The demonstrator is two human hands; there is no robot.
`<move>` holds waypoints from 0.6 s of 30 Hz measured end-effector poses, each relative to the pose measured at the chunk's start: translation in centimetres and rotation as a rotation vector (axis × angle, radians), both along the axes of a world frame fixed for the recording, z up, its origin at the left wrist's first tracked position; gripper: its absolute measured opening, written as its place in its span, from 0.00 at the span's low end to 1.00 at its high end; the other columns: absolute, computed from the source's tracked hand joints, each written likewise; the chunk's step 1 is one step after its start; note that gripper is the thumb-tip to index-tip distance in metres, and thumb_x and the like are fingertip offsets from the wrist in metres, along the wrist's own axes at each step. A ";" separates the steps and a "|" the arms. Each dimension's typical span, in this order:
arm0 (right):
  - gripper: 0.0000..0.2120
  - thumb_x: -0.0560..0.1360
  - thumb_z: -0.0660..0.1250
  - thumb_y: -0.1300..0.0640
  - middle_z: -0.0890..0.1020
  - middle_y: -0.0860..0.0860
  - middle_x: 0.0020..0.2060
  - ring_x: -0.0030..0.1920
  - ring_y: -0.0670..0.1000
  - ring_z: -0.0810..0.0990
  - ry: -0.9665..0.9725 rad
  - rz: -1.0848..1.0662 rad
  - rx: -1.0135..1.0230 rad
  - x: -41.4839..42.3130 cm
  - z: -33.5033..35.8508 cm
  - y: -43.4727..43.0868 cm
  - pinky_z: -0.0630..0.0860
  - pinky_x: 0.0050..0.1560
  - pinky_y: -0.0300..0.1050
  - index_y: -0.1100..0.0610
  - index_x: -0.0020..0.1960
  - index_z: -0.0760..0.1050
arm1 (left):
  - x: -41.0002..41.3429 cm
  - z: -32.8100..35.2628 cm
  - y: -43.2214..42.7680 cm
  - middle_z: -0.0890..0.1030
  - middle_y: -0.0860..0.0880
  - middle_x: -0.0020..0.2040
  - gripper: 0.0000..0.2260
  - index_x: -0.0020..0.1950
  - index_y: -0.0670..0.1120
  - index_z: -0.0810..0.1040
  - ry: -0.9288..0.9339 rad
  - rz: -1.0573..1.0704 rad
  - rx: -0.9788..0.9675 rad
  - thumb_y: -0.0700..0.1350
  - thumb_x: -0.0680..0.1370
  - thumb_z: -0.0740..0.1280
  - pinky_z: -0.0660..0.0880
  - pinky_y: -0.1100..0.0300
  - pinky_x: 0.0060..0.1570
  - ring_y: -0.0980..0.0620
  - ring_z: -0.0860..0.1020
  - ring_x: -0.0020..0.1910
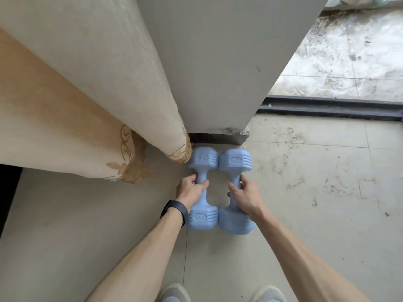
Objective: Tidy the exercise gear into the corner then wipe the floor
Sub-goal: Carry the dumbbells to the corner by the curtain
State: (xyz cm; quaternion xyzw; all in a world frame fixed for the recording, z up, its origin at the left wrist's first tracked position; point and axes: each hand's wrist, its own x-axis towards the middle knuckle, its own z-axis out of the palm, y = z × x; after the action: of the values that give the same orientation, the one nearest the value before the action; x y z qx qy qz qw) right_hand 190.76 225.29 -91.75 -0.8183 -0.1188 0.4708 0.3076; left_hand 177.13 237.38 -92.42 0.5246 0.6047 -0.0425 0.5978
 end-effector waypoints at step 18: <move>0.05 0.78 0.65 0.53 0.85 0.50 0.41 0.41 0.51 0.85 0.016 -0.038 0.094 1.2 -1.3 2.5 0.80 0.51 0.54 0.53 0.53 0.74 | 2.3 0.0 1.6 0.85 0.47 0.44 0.04 0.49 0.47 0.80 0.052 -0.080 0.135 0.46 0.78 0.67 0.80 0.48 0.53 0.45 0.84 0.46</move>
State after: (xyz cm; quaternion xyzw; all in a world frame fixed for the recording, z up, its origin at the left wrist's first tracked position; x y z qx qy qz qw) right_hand 191.99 227.74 -93.09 -0.8012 -0.1227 0.4655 0.3554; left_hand 179.48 238.98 -92.38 0.5860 0.6002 -0.0391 0.5431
